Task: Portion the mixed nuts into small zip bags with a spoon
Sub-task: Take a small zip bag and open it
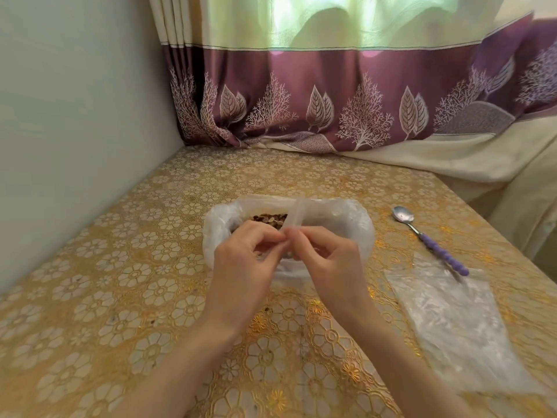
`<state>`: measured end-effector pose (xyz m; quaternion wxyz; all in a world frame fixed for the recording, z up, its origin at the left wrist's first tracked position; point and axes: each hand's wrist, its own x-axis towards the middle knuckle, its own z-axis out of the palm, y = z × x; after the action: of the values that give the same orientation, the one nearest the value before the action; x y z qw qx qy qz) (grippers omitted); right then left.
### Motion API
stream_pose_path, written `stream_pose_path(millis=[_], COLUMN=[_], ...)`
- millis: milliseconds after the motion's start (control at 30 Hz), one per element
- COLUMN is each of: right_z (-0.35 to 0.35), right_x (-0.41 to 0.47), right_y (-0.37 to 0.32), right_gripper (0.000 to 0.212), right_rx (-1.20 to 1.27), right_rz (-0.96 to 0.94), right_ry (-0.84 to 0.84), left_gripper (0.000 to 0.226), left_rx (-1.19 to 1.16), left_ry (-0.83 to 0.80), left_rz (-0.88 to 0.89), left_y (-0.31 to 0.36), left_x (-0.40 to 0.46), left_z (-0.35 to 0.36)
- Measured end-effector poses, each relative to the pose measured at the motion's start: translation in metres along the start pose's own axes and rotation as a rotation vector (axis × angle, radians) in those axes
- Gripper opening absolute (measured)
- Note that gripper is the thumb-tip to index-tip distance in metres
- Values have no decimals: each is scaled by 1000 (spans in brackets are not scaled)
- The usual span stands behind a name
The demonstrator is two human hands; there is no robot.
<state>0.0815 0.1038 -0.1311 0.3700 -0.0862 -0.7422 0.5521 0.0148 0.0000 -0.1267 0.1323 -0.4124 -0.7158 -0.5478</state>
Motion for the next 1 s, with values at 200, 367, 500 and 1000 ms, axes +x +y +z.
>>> stream_pose_path(millis=[200, 367, 500, 1000], right_z=[-9, -11, -13, -5], right_x=[5, 7, 7, 3], right_y=[-1, 3, 4, 4], right_gripper=[14, 8, 21, 15], right_rx=[213, 413, 454, 167], right_rz=[153, 340, 352, 197], right_ry=[-16, -14, -58, -98], left_gripper=[18, 21, 29, 18], left_rx=[27, 95, 134, 325], left_ry=[-24, -60, -82, -19], left_rz=[43, 44, 55, 98], left_y=[2, -2, -3, -1], left_x=[0, -1, -2, -3], left_z=[0, 2, 2, 1])
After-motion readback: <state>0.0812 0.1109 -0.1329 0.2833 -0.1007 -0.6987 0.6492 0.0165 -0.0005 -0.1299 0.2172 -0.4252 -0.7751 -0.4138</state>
